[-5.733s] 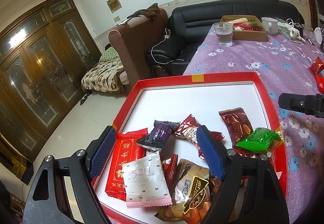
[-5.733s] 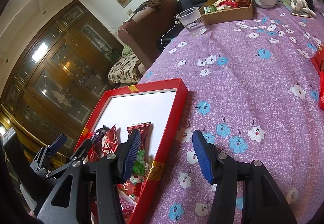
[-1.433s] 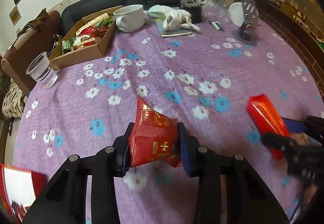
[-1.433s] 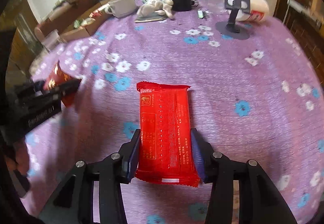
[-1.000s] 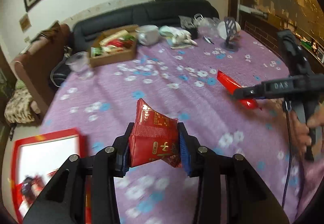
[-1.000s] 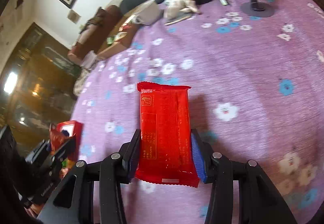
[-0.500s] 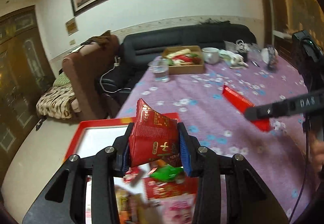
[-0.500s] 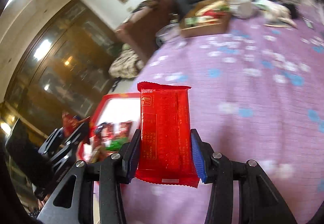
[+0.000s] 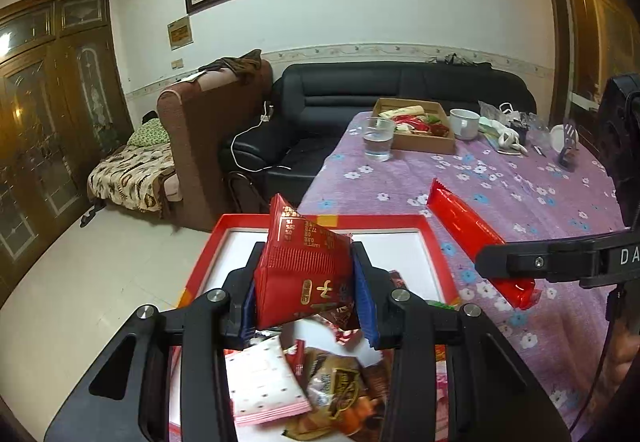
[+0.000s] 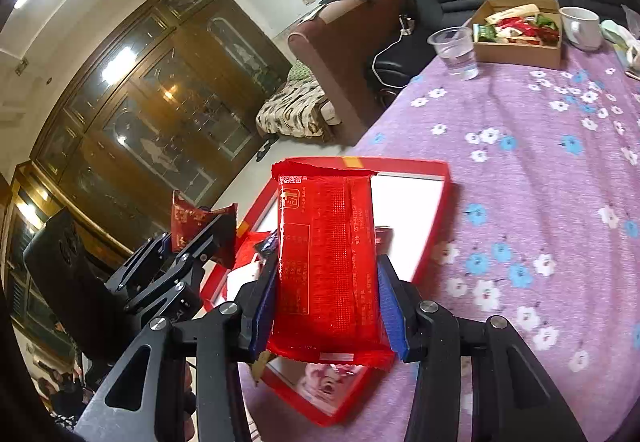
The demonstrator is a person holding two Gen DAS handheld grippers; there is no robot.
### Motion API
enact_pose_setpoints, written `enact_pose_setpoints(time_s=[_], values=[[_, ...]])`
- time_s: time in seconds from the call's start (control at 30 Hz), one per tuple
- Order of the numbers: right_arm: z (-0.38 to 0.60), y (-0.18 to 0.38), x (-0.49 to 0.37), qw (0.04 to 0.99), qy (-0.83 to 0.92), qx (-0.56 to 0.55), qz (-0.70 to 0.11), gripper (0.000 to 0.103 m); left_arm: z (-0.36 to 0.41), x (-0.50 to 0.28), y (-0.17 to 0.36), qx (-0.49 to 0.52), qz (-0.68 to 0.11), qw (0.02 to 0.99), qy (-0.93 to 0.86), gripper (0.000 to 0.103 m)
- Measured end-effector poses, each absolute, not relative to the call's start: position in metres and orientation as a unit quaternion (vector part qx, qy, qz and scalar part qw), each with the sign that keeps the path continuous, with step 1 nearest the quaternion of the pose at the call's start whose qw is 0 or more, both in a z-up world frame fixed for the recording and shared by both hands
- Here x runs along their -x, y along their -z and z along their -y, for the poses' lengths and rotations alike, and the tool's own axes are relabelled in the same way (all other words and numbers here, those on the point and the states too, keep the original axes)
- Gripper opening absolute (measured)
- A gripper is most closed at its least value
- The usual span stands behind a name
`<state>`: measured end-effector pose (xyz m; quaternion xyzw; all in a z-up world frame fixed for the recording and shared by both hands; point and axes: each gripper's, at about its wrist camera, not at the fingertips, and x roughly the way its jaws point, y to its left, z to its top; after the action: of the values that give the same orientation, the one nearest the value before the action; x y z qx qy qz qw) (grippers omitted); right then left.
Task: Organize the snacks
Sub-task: 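Carry both red packets over the white box and release them with both tools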
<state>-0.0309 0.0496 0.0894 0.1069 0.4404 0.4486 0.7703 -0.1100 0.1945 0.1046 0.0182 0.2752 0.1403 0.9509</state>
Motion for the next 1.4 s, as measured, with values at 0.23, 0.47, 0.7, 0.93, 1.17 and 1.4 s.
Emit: enact_pose_setpoints(time_s=[0.23,0.47,0.7,0.93,1.17,1.4], values=[[-0.066,-0.084,0.039,0.774,-0.444,-0.109,-0.438,0.046,-0.208,0.115,-0.101,-0.008,-0.278,0.949,-0.148,0.038],[-0.08,-0.072,0.045,0.769,-0.45,-0.103,-0.442,0.046,-0.216,0.117,-0.096,-0.004,-0.283,0.946,-0.158,0.038],[-0.09,-0.067,0.05,0.768,-0.467,-0.113,-0.423,0.046,-0.232,0.115,-0.09,0.008,-0.289,0.941,-0.178,0.038],[-0.091,-0.047,0.046,0.752,-0.493,-0.171,-0.404,0.046,-0.251,0.113,-0.078,0.019,-0.304,0.93,-0.207,0.038],[-0.092,-0.031,0.038,0.76,-0.475,-0.164,-0.412,0.045,-0.253,0.103,-0.065,0.02,-0.322,0.922,-0.216,0.038],[-0.094,-0.034,0.046,0.767,-0.479,-0.143,-0.403,0.045,-0.247,0.094,-0.054,0.011,-0.338,0.916,-0.214,0.038]])
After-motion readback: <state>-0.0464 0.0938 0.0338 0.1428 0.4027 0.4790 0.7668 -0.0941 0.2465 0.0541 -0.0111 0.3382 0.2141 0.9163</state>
